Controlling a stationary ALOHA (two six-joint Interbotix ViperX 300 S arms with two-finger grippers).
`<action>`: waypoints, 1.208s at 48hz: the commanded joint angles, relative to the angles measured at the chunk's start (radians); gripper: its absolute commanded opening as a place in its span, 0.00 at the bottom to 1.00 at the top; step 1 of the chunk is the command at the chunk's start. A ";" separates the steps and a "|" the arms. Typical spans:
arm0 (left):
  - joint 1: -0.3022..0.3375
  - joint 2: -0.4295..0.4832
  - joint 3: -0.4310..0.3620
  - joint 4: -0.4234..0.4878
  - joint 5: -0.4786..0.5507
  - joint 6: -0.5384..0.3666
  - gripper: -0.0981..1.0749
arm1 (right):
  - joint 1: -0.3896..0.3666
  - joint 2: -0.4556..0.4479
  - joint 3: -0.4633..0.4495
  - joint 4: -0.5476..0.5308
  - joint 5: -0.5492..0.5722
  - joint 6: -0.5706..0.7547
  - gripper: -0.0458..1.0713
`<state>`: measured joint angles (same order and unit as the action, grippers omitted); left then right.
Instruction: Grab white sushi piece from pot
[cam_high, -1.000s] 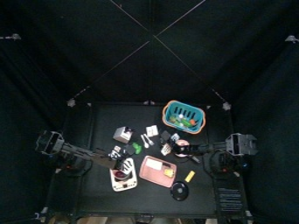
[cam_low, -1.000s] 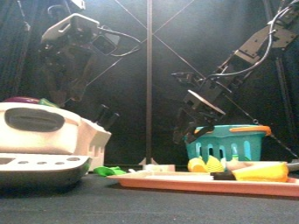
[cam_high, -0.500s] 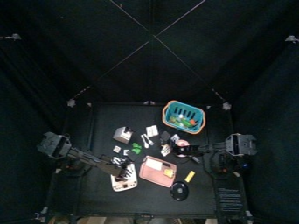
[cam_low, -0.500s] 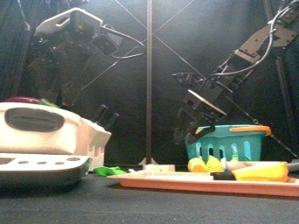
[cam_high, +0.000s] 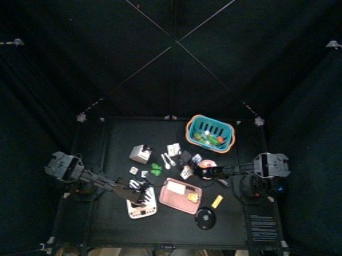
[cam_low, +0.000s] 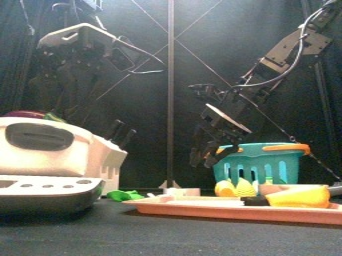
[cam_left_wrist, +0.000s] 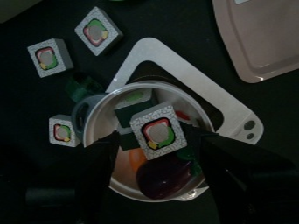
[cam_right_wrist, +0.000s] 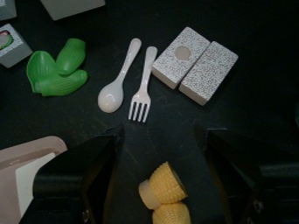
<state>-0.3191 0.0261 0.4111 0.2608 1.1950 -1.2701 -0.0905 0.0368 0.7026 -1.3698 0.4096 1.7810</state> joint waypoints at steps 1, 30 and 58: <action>0.005 -0.005 -0.002 -0.002 -0.005 -0.002 0.89 | -0.002 -0.017 -0.018 -0.005 0.003 -0.002 0.89; 0.017 -0.020 0.018 0.032 -0.052 -0.002 0.69 | -0.005 -0.017 -0.015 -0.005 0.003 0.000 0.89; 0.006 -0.089 0.015 0.118 -0.034 -0.005 0.68 | 0.002 -0.017 -0.011 0.006 0.003 0.002 0.89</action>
<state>-0.3068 -0.0291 0.4418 0.3574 1.1551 -1.2732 -0.0905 0.0368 0.7041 -1.3652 0.4096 1.7810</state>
